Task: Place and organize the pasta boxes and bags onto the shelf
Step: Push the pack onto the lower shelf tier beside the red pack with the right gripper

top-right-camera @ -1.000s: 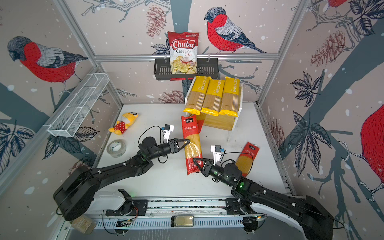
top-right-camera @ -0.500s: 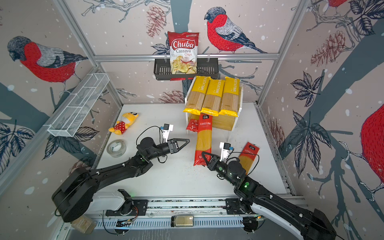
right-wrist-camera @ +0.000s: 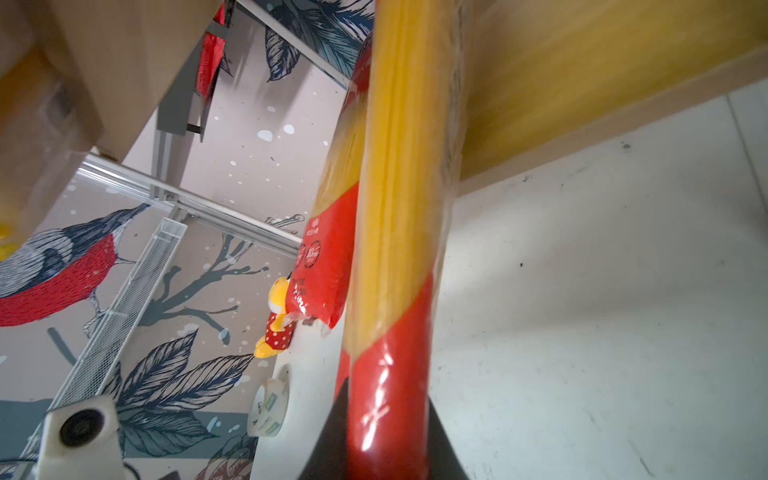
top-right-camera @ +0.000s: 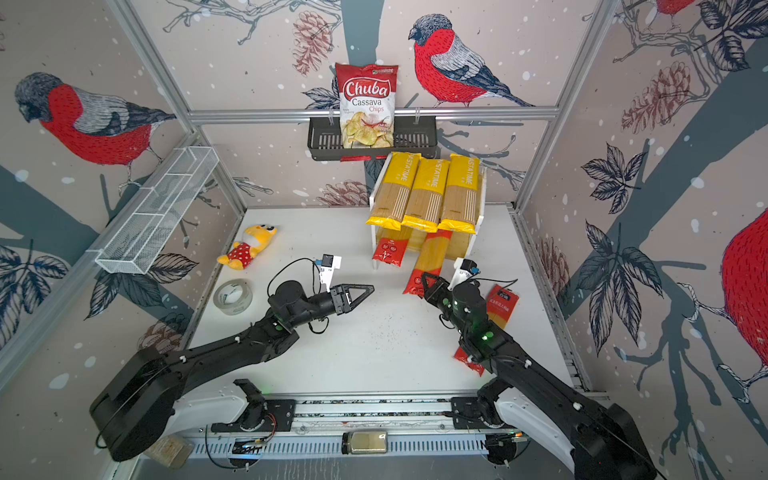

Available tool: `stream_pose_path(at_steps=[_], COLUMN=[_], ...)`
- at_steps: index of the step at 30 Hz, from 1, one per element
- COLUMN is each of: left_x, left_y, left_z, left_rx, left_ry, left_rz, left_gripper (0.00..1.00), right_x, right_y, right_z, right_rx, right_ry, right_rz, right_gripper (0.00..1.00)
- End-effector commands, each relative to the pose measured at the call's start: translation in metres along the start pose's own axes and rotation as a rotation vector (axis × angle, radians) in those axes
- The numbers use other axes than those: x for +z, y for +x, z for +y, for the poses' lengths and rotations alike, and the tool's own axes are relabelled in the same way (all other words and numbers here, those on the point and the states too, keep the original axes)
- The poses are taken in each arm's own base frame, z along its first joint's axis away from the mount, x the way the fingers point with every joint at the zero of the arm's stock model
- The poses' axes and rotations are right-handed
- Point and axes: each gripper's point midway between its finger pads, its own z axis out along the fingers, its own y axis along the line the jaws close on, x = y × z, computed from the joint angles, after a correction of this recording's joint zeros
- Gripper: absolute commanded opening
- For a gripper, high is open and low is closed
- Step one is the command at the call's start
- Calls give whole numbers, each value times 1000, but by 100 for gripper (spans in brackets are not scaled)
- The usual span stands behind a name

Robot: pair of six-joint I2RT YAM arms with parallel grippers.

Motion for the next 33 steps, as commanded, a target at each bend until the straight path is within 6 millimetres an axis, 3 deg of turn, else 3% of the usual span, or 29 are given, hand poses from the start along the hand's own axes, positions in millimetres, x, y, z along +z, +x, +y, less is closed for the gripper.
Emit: stream_pose_path(at_steps=[1, 7, 13, 19, 27, 33], left_x=[-3, -1, 5, 5, 3, 5], left_y=[-3, 3, 6, 8, 10, 9], left_z=[2, 17, 18, 21, 24, 25], left_rx=[36, 30, -12, -18, -22, -24], left_ry=[-17, -41, 6, 6, -5, -5], left_rz=[-19, -5, 3, 2, -2, -2], left_gripper=[54, 60, 61, 60, 60, 60], right_x=[9, 38, 50, 48, 37, 22], right_y=[-36, -44, -34, -25, -17, -14], right_z=[51, 45, 15, -3, -5, -2], right_rx=[-63, -53, -6, 31, 81, 141], right_ry=[-171, -132, -43, -15, -54, -112], right_rz=[-107, -78, -40, -20, -8, -28], right_gripper=[11, 17, 26, 32, 53, 60])
